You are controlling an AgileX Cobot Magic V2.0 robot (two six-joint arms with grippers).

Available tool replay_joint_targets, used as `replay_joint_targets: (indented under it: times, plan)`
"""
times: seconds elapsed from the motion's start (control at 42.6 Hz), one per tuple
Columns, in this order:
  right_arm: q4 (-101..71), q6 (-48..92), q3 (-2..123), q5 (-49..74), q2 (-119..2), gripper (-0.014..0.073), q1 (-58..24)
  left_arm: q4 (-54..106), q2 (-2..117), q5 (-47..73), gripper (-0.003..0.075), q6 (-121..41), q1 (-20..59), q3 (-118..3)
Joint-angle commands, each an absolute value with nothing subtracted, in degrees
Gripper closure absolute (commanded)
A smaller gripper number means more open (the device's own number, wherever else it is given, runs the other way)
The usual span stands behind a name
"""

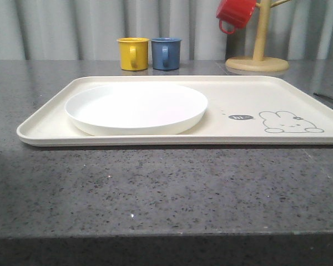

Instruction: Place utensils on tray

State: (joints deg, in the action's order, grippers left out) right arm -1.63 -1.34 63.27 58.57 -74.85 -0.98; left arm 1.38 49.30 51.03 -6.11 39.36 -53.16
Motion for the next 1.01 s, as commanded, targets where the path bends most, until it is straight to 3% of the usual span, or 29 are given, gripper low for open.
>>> replay_joint_targets:
  times: [0.0,0.798,0.868,0.985]
  plan:
    - [-2.50,-0.75,67.70,58.11,-77.69,0.0128,-0.77,2.06,49.08,47.17,0.0240,-5.47,39.68,-54.68]
    - [-3.45,-0.75,77.56,57.57,-94.88,0.0131,-0.77,2.06,49.08,47.17,0.0240,-5.47,39.68,-54.68]
    - [-3.45,-0.75,77.56,57.65,-95.09,0.0172,-0.77,2.06,49.08,47.17,0.0240,-5.47,39.68,-54.68]
    - [-3.45,-0.75,77.56,57.92,-95.09,0.0316,-0.77,2.06,49.08,47.17,0.0240,-5.47,39.68,-54.68]
